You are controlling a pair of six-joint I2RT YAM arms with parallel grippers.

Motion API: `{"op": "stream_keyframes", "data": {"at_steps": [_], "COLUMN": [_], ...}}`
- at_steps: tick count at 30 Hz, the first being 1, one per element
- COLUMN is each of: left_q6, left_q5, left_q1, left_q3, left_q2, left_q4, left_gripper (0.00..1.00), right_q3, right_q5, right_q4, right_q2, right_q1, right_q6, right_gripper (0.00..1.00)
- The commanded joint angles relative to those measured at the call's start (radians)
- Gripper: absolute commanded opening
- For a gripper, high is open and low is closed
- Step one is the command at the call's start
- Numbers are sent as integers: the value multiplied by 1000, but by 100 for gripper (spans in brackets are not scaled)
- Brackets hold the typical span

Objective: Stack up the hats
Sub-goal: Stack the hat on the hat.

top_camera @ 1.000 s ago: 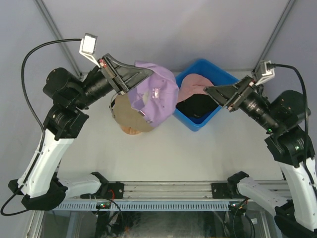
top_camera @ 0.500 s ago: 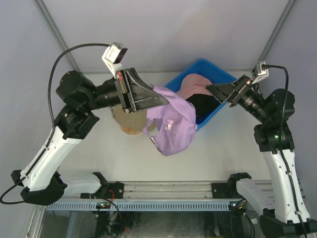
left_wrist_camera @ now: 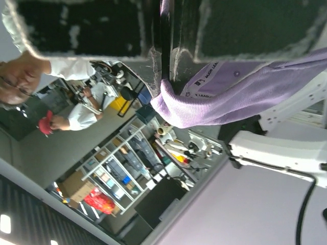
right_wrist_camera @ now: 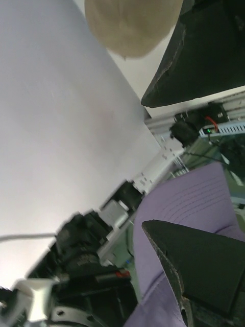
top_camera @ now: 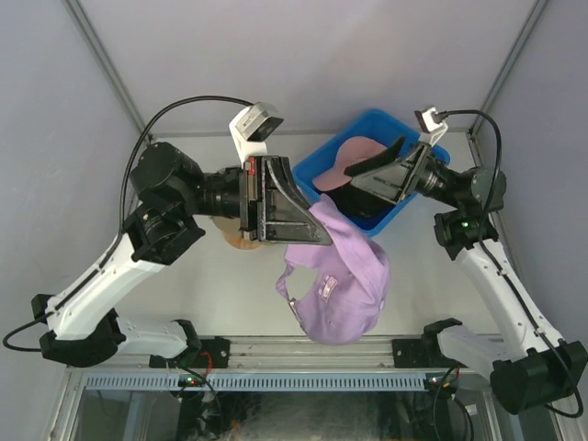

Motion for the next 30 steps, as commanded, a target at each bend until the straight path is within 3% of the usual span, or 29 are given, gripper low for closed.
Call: {"op": "stream_keyframes", "data": {"at_steps": [1,9,13,16,24,30], "left_q6": [-109,-291,-292,-308,-426,-482], "left_q5": [42,74,94,101,100,95], "left_q1": [-44,-68,-62,-23,65,64], "left_q3": [67,67,76,38,-16,15], "left_q2": [-2,6,-6,-33,-68,-47], "left_q4": [170,466,480,514,677,735], "left_gripper": [0,0,0,0,0,0], "right_q3": [9,-31,-84,-107,-104,-140], "right_q5": [-23,31,96,145,177,188], "right_q4": [259,522,801,910,845,606], "right_q2": [7,55,81,82,14,-58], "right_q1": [134,315,342,366,470,492], "right_q6": [98,264,484,571,513,302], "right_gripper": [91,91,89,85,75,76]}}
